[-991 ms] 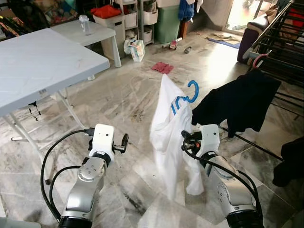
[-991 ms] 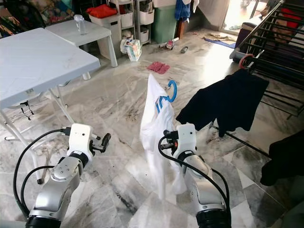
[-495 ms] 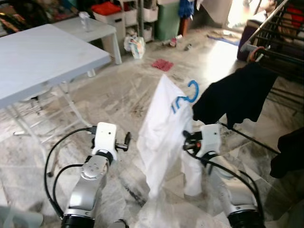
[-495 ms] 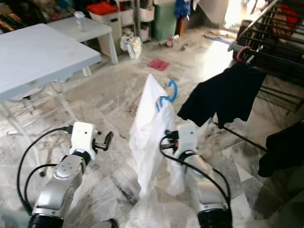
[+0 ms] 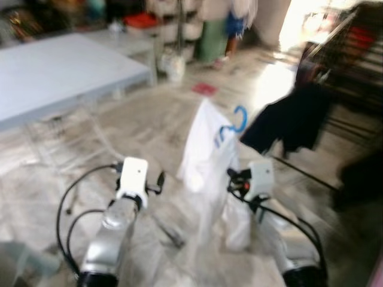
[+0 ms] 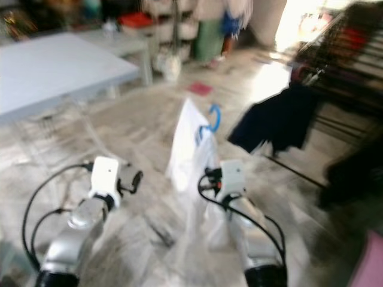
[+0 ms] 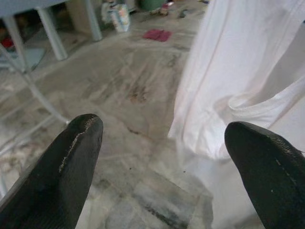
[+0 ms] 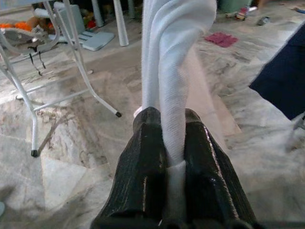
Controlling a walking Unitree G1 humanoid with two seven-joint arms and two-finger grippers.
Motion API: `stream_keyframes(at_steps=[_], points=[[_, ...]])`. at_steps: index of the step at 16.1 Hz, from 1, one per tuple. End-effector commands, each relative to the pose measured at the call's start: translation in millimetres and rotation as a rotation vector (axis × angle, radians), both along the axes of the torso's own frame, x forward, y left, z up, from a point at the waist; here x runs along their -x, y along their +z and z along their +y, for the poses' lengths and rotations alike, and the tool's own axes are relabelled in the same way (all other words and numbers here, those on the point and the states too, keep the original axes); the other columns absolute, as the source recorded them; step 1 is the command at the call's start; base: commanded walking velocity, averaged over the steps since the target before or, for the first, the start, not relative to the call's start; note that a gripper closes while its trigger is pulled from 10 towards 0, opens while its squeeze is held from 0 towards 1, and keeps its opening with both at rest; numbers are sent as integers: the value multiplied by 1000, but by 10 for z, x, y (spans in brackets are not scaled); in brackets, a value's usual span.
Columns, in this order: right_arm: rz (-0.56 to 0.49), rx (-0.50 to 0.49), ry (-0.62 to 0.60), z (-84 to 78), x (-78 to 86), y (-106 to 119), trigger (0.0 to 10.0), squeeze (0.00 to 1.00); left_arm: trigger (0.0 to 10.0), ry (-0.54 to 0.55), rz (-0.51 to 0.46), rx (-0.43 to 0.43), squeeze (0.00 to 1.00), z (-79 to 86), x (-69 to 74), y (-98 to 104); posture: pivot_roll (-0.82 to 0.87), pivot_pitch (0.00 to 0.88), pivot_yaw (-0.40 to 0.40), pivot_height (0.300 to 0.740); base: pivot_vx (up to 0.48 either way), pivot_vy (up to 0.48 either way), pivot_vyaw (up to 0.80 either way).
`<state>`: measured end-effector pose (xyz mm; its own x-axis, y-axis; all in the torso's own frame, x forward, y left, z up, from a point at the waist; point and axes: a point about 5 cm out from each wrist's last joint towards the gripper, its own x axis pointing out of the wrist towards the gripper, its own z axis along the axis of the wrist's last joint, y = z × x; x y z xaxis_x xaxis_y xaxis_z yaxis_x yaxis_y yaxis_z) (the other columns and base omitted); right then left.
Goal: Hang hanger
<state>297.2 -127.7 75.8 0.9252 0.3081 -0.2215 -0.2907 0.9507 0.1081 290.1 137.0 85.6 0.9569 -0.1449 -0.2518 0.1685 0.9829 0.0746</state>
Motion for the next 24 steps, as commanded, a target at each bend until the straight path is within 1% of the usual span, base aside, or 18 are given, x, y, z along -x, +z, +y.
stream_keyframes(at_steps=[1,4,5,7,8,9,11,12,14,15,16,17,18,19,20,22,23,24], points=[[-83,-3,3,-12,-76,185,10000,0,10000,-5,-34,16,0,-35,-33,78,-4,0,-22,740,0,0,0],[-85,-6,-2,-20,-79,187,10000,0,10000,-7,-29,12,0,-51,-33,66,-5,0,-23,740,0,0,0],[-86,-13,-4,-17,-79,189,10000,0,10000,-19,-44,24,0,-68,-33,84,-6,0,-25,740,0,0,0],[-110,-11,38,33,-58,213,10000,0,10000,-22,-55,30,0,-71,-36,104,-5,0,-29,740,0,0,200],[-110,-11,38,33,-58,213,10000,0,10000,-22,-55,30,0,-71,-36,104,-5,0,-29,740,0,0,400],[-122,14,74,71,-44,220,10000,0,10000,-22,-54,29,0,-74,-41,103,-5,0,-33,740,0,0,800],[-120,8,75,73,-44,220,10000,0,10000,-19,-45,25,0,-75,-41,89,-5,0,-34,740,0,0,800],[-128,-15,94,93,-66,269,10000,0,10000,-39,-5,10,0,-85,-47,36,-5,0,-37,740,0,0,800],[-139,-31,150,125,-81,339,10000,0,10000,-92,7,-14,0,-99,-69,20,-5,0,-34,740,0,0,800],[-144,-41,197,144,-86,390,10000,0,10000,-114,-8,-38,0,-86,-107,42,-9,0,-31,740,0,0,800],[-152,-48,273,168,-84,462,10000,0,10000,-129,-25,-61,0,-77,-182,70,-9,0,-31,740,0,0,800],[-155,-51,318,183,-83,507,10000,0,10000,-138,-38,-72,0,-90,-244,88,-13,0,-29,740,0,0,800],[-153,-50,399,196,-78,583,10000,0,10000,-156,-65,-95,0,-132,-353,124,-23,0,-25,740,0,0,800],[-155,-48,434,198,-70,616,10000,0,10000,-158,-75,-96,0,-154,-397,143,-25,0,-25,740,0,0,800],[-146,-18,508,179,-36,654,10000,0,10000,-158,-90,-90,0,-200,-472,184,-39,0,-19,740,0,0,800],[-139,11,577,144,10,689,10000,0,10000,-168,-104,-93,0,-246,-531,218,-47,0,-14,740,0,0,800],[-122,17,638,58,78,746,10000,0,10000,-187,-129,-95,0,-305,-582,253,-58,0,-9,740,0,0,0],[-115,15,668,16,117,781,10000,0,10000,-185,-145,-107,0,-316,-602,262,-58,0,-9,740,0,0,0]])
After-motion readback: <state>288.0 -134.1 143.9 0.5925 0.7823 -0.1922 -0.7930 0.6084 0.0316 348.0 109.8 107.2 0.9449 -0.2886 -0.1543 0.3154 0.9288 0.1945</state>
